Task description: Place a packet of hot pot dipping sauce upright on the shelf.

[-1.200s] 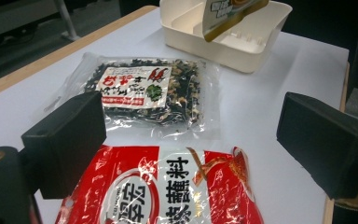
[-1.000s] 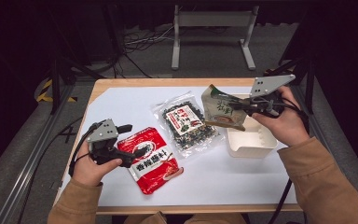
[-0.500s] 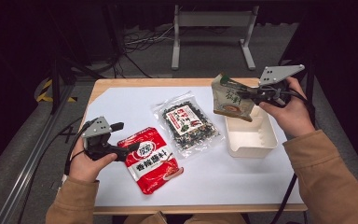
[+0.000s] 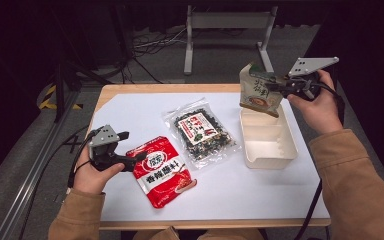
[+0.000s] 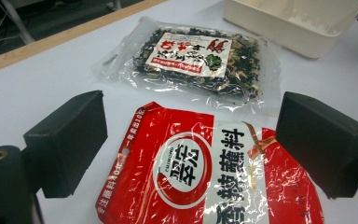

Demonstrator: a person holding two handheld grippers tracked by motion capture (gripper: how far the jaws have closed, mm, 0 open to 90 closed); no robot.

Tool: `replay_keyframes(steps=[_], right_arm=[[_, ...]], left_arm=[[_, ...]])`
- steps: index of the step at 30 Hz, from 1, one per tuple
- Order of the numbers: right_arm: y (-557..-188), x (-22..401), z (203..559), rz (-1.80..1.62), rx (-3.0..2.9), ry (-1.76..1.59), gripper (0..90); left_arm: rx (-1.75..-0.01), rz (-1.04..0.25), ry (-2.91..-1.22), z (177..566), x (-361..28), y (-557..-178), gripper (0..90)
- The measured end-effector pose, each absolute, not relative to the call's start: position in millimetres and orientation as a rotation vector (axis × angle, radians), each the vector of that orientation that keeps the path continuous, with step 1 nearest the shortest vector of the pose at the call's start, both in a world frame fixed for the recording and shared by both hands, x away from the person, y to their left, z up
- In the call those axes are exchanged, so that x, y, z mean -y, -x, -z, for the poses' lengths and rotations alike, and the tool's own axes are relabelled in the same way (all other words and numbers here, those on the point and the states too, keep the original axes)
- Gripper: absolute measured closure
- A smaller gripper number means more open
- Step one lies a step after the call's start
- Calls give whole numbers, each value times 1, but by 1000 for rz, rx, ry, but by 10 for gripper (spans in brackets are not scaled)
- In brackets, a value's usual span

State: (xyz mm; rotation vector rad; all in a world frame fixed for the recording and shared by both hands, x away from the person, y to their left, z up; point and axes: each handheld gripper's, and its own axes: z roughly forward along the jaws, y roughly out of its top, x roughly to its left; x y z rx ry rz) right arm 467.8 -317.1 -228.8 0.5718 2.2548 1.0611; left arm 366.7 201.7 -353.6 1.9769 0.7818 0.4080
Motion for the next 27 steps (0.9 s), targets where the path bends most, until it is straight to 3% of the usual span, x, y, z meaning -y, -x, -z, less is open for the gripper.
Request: replay_keyframes(steps=[27], right_arm=[[-504, 350, 266, -1129, -2177, -614, 890]], left_arm=[[-834, -409, -1975, 360, -207, -366, 93]])
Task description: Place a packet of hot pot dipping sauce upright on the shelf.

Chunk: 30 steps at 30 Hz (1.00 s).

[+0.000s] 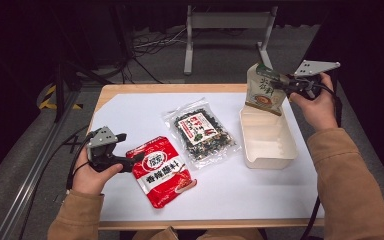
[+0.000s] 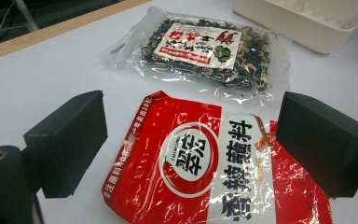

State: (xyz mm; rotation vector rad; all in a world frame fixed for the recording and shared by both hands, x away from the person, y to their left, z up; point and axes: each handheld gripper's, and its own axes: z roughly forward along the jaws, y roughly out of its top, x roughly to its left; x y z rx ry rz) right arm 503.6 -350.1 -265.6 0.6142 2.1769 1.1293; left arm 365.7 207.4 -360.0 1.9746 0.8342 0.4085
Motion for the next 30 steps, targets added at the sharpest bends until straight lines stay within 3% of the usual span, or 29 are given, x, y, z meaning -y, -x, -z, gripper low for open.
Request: replay_keyframes(steps=[30], right_arm=[[-532, 333, 297, -1081, -2223, -635, 886]], left_arm=[[-875, -409, -1979, 367, -217, -360, 92]])
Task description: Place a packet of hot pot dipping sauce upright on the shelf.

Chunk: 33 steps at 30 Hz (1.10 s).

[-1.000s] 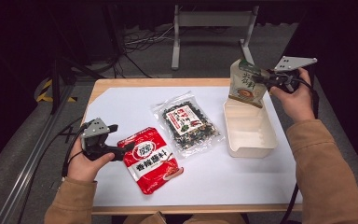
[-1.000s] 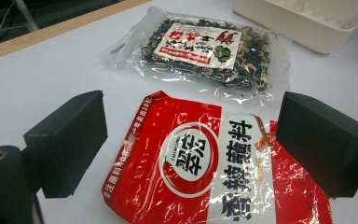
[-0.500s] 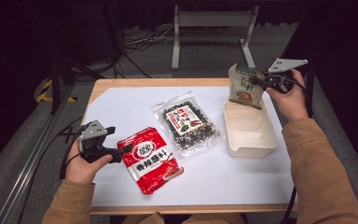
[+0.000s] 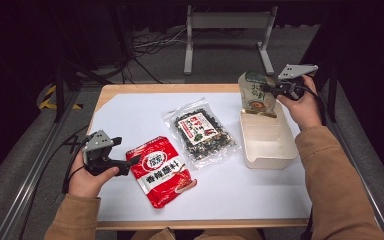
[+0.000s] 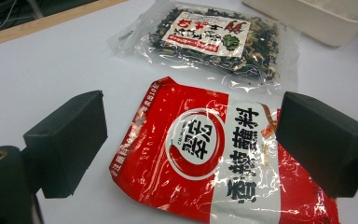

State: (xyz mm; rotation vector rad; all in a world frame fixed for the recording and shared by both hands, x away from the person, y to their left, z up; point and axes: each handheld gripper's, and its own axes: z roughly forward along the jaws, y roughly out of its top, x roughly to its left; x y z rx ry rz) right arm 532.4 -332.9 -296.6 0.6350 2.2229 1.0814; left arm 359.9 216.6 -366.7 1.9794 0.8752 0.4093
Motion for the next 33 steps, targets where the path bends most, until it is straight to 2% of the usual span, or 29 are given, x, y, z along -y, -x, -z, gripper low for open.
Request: replay_keyframes(steps=[10, 25, 28, 33], right_arm=[[-526, 335, 298, -1127, -2309, -589, 875], [-530, 324, 301, -995, -2347, -553, 855], [-530, 323, 300, -949, -2346, -545, 890], [-529, 320, 291, -872, -2333, -474, 891]], left_arm=[[-861, -402, -1992, 368, -213, -364, 91], [-870, -386, -1992, 370, -211, -365, 91], [-869, -388, -1993, 370, -212, -365, 91], [-866, -388, -1996, 371, -212, -366, 91]])
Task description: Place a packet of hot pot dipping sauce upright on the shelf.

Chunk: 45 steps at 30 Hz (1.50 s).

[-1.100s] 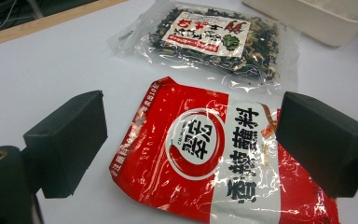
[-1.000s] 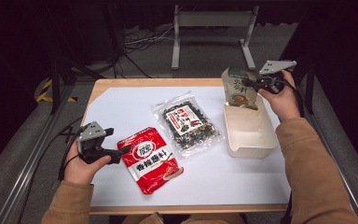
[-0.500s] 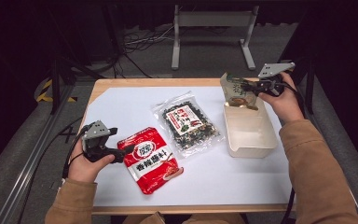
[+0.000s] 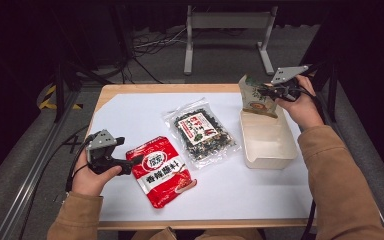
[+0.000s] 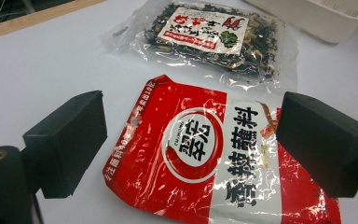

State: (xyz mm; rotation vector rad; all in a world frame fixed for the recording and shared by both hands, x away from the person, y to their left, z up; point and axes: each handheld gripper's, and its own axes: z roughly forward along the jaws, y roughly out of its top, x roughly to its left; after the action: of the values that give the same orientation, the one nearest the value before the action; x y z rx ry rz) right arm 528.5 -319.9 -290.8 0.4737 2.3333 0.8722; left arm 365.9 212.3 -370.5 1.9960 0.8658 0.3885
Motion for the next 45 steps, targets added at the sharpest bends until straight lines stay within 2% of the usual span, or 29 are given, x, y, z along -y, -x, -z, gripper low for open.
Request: replay_keyframes(steps=[5, 14, 30, 40, 45], right_arm=[[-531, 319, 282, -824, -2321, -447, 890], [-535, 312, 294, -887, -2399, -428, 887], [-531, 328, 287, -803, -2427, -432, 889], [-540, 315, 310, -916, -2455, -471, 881], [-545, 327, 325, -927, -2435, -577, 881]], left_arm=[[-872, -386, -1993, 371, -214, -365, 91], [-878, -391, -1992, 371, -215, -364, 91], [-878, -376, -1996, 372, -213, -367, 91], [-875, -381, -1997, 373, -213, -366, 91], [-876, -376, -1995, 373, -214, -367, 91]])
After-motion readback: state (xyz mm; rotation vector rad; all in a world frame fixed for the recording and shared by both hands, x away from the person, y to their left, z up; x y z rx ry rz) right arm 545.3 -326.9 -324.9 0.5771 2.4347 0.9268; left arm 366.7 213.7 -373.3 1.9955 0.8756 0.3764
